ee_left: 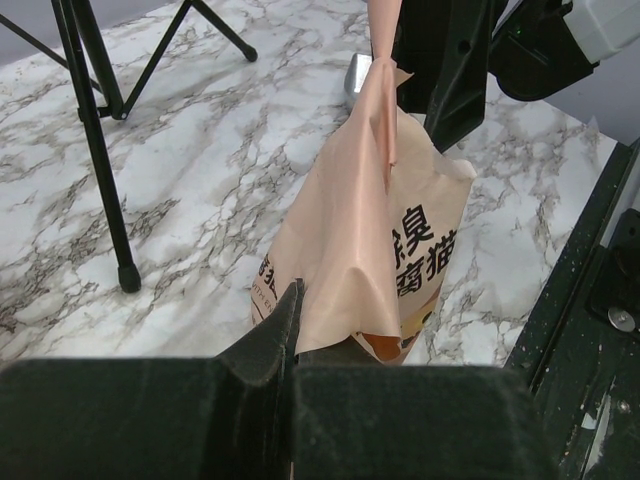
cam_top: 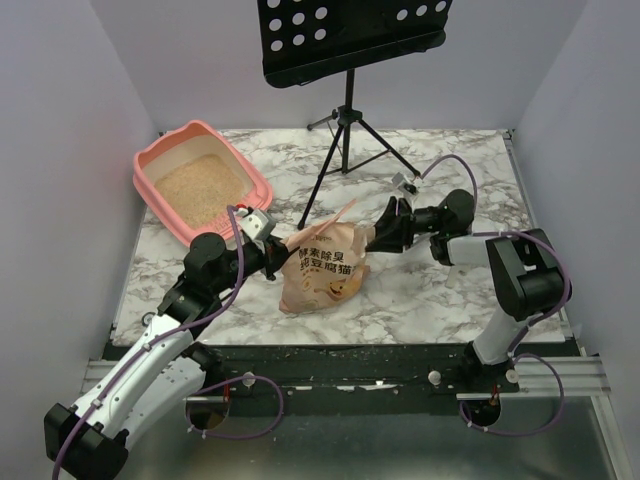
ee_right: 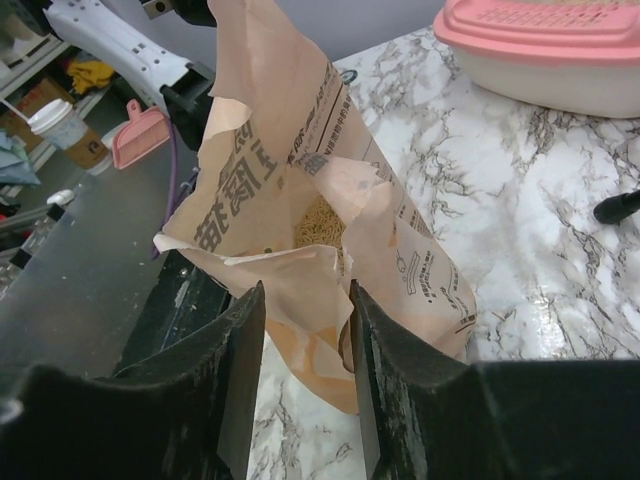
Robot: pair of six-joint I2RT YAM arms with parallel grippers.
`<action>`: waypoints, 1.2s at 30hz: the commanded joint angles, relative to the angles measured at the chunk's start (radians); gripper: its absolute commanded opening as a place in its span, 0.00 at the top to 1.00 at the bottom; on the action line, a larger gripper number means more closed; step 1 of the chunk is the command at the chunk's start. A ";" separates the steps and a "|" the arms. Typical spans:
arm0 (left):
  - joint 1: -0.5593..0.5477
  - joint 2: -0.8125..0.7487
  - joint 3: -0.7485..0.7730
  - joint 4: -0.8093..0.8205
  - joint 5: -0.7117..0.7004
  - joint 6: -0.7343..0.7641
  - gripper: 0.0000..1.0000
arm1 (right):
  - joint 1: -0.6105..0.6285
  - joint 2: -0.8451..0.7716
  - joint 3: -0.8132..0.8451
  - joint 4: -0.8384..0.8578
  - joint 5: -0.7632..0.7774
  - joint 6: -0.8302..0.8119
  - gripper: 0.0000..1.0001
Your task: Fill the litter box with clean litter
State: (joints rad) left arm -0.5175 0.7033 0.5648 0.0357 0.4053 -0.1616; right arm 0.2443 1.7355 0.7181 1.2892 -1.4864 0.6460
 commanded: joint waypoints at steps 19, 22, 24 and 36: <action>0.001 -0.010 0.043 -0.034 -0.013 -0.102 1.00 | 0.000 -0.209 -0.224 0.247 0.297 0.285 0.99; 0.001 -0.030 0.030 -0.034 0.006 -0.166 1.00 | -0.011 -0.411 -0.324 -0.125 0.368 0.146 0.99; 0.001 -0.036 0.024 -0.065 0.021 -0.211 1.00 | -0.011 -0.573 -0.327 -0.526 0.457 -0.055 0.99; 0.004 0.039 -0.008 -0.201 0.119 -0.397 1.00 | -0.020 -0.906 -0.350 -1.225 0.629 -0.007 0.99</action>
State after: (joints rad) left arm -0.5163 0.7773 0.5846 -0.0540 0.4999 -0.4820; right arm 0.2359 0.8696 0.4099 0.2214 -0.9051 0.5549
